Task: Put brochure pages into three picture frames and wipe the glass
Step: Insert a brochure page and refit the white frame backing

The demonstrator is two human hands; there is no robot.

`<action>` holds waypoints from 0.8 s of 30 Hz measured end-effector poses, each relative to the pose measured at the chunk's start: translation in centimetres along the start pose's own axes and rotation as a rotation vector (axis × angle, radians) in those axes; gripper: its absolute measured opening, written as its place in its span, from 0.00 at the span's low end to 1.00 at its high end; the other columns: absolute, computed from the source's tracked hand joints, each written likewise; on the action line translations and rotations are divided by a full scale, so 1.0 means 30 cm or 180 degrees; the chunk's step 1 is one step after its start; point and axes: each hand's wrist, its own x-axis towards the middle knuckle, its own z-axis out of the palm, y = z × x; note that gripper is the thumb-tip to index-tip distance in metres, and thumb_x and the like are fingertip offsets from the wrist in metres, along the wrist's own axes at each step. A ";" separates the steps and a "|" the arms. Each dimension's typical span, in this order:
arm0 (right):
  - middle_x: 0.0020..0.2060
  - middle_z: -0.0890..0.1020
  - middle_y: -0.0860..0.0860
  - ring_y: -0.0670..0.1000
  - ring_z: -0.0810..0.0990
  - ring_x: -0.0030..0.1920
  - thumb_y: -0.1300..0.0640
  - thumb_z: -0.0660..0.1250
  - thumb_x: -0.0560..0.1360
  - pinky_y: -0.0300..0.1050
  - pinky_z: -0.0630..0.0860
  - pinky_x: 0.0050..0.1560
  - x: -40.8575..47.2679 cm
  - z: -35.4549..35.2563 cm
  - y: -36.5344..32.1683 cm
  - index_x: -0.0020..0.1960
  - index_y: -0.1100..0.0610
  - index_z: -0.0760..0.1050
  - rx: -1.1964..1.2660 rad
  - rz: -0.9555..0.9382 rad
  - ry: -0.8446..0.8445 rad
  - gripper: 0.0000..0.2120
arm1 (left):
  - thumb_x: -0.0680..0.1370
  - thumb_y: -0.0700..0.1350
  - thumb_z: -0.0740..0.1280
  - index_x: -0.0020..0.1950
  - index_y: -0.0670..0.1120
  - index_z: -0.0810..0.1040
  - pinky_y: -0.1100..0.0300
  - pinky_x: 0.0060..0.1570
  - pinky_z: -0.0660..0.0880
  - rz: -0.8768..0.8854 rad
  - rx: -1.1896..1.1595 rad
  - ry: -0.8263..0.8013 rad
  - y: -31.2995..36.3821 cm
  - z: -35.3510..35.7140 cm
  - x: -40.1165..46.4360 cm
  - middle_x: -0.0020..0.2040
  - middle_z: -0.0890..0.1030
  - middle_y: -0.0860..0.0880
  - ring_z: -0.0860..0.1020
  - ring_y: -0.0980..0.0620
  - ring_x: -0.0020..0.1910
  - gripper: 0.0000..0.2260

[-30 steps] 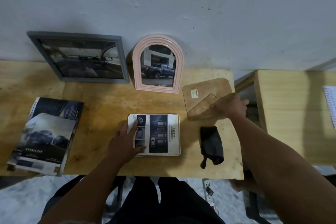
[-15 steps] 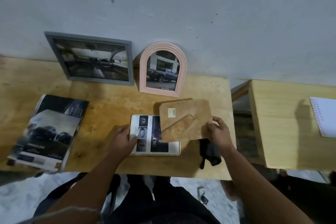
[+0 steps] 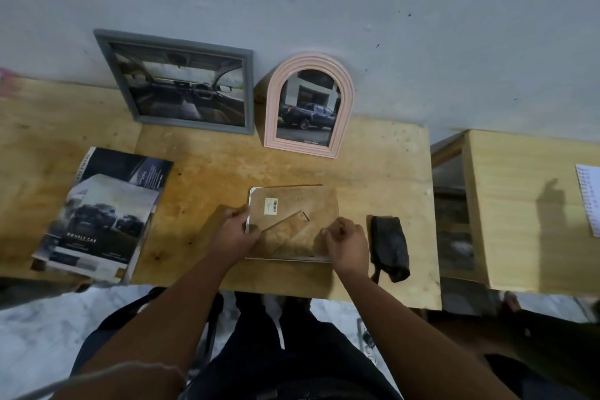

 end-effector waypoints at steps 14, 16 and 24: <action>0.59 0.71 0.52 0.58 0.81 0.52 0.36 0.65 0.78 0.48 0.78 0.45 -0.027 0.025 0.017 0.71 0.53 0.66 -0.1257 -0.0158 -0.0379 0.29 | 0.67 0.57 0.65 0.74 0.53 0.75 0.59 0.52 0.72 0.0172 -0.0148 -0.0182 0.001 -0.027 -0.002 0.62 0.68 0.50 0.77 0.53 0.53 0.34; 0.60 0.71 0.53 0.58 0.79 0.56 0.36 0.63 0.78 0.53 0.80 0.51 -0.030 0.025 0.017 0.74 0.54 0.63 -0.1462 -0.0219 -0.0450 0.32 | 0.67 0.57 0.65 0.75 0.53 0.74 0.58 0.53 0.73 0.0161 -0.0058 -0.0195 -0.003 -0.029 0.000 0.62 0.68 0.50 0.77 0.52 0.53 0.35; 0.63 0.67 0.55 0.59 0.74 0.61 0.40 0.66 0.79 0.57 0.77 0.57 -0.030 0.015 -0.018 0.82 0.49 0.44 -0.1451 -0.0254 -0.0728 0.43 | 0.67 0.60 0.69 0.73 0.50 0.74 0.54 0.58 0.76 0.0262 0.0281 -0.0082 0.006 -0.024 -0.020 0.64 0.69 0.48 0.78 0.49 0.58 0.35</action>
